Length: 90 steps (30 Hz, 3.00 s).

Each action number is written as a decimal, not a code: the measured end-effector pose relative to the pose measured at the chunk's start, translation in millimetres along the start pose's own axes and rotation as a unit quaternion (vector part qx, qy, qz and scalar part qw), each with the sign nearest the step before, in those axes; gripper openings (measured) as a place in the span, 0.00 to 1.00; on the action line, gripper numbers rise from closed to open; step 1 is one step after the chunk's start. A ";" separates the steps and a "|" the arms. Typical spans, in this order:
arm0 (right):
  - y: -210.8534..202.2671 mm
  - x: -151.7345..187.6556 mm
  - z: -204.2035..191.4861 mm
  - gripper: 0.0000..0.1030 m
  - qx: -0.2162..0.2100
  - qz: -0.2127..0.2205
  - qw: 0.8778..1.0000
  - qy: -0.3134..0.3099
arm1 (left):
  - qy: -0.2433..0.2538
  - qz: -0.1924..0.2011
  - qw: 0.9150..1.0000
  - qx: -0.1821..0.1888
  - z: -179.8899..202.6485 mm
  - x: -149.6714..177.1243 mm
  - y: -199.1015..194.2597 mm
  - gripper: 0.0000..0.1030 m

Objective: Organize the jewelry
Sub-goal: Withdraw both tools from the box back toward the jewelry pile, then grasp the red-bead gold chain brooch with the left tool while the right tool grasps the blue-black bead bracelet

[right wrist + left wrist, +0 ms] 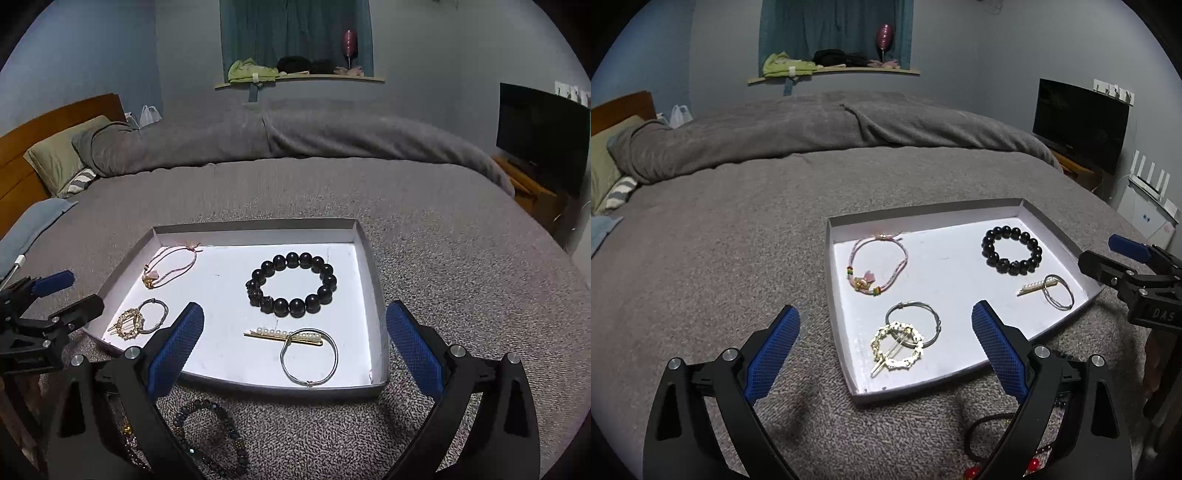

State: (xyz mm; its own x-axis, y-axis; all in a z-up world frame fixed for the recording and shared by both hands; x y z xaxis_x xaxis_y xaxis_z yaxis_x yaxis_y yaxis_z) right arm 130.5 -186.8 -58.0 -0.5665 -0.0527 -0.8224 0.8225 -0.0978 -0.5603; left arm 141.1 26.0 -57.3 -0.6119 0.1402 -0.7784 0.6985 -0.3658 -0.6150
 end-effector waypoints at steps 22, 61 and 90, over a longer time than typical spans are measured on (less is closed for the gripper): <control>-34.0 41.4 1.8 0.95 0.028 -0.007 0.999 0.022 | 0.022 0.002 1.000 -0.013 9.2 42.3 -46.6 0.92; -44.7 97.8 7.5 0.95 -0.013 -0.036 0.999 0.009 | 0.075 -0.087 0.990 0.088 47.7 102.9 -29.8 0.19; -20.0 82.0 -21.8 0.32 -0.049 -0.075 0.996 -0.017 | 0.056 0.055 0.993 0.087 26.0 53.2 -111.0 0.08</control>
State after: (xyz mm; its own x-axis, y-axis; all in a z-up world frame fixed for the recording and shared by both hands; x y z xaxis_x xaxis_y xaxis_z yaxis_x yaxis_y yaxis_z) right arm 68.7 -167.5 -116.4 -0.6827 -0.0779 -0.7265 0.7292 -0.0097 -0.6842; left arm 21.4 50.2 -27.1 -0.4843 0.1878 -0.8545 0.6784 -0.5362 -0.5023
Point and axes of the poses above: each gripper's, at about its wrist camera, not at the fingertips, and y roughly the way its jaws point, z to its right, x to its underside, the point moved 3 cm from there along y, roughly the way its jaws point, and after that the axes turned 8 degrees about x, right-handed, at the moved point
